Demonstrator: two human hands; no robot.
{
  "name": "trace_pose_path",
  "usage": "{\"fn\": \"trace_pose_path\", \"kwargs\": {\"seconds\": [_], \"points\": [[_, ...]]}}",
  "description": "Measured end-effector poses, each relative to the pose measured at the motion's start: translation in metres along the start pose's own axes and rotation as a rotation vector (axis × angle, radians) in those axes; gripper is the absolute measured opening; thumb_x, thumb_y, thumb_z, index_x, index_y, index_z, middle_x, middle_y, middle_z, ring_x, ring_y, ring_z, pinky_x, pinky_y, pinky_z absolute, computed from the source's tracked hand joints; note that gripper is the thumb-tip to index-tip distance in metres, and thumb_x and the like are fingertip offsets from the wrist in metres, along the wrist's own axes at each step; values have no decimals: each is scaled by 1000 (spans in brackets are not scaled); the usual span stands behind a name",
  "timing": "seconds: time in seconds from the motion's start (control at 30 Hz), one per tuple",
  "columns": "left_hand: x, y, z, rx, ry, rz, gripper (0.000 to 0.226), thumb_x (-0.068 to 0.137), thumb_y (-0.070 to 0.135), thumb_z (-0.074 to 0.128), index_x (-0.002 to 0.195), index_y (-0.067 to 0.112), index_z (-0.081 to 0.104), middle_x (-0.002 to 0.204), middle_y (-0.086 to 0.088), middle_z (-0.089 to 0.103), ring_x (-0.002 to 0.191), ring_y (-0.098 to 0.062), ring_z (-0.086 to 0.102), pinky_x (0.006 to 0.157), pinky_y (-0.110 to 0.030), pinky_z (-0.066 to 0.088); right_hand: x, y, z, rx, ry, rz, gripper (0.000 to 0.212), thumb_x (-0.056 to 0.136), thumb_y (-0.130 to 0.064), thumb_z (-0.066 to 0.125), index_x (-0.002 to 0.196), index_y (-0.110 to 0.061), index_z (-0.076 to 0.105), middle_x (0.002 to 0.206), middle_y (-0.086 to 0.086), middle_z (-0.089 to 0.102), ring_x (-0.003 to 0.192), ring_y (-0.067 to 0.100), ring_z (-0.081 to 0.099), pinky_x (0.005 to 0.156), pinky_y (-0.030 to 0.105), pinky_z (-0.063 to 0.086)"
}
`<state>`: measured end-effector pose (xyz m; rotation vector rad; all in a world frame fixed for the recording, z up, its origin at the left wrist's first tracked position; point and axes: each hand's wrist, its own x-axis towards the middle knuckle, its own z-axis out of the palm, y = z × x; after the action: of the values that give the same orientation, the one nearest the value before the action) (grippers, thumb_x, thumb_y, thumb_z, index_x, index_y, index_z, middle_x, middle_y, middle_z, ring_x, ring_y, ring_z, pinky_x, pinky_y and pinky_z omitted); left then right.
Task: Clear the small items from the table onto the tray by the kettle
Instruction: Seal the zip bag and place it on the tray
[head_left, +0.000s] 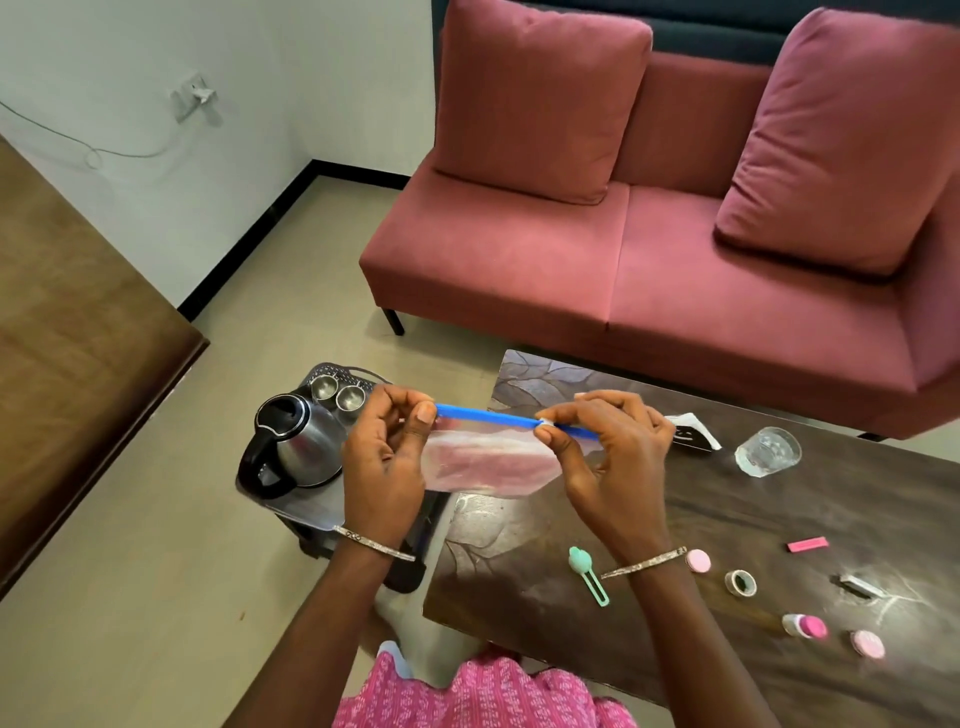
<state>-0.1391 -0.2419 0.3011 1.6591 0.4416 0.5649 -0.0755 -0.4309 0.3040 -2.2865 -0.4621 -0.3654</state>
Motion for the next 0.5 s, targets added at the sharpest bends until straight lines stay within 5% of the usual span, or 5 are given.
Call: {"fn": "trace_pose_path", "kwargs": {"seconds": [0.27, 0.37, 0.5], "points": [[5, -3, -11, -131, 45, -137, 7, 95, 10, 56, 95, 3, 58, 93, -23, 67, 83, -29, 73, 79, -50, 59, 2, 22, -17, -22, -13, 74, 8, 79, -40, 69, 81, -33, 72, 81, -23, 66, 104, 7, 58, 92, 31, 22], [6, -4, -6, -187, 63, -183, 8, 94, 11, 57, 95, 3, 58, 95, -29, 66, 82, -36, 71, 77, -47, 59, 3, 26, -15, 61, -11, 62, 3, 81, -30, 73, 82, -27, 72, 84, -17, 69, 98, 9, 64, 93, 39, 41], [14, -8, -4, -263, 65, -240, 13, 94, 10, 58, 98, -2, 58, 84, -16, 62, 78, -33, 67, 67, -36, 61, 4, 27, -9, 518, -166, 270, 6, 89, -18, 70, 93, -14, 66, 88, 0, 75, 91, 17, 72, 83, 28, 55]]}}
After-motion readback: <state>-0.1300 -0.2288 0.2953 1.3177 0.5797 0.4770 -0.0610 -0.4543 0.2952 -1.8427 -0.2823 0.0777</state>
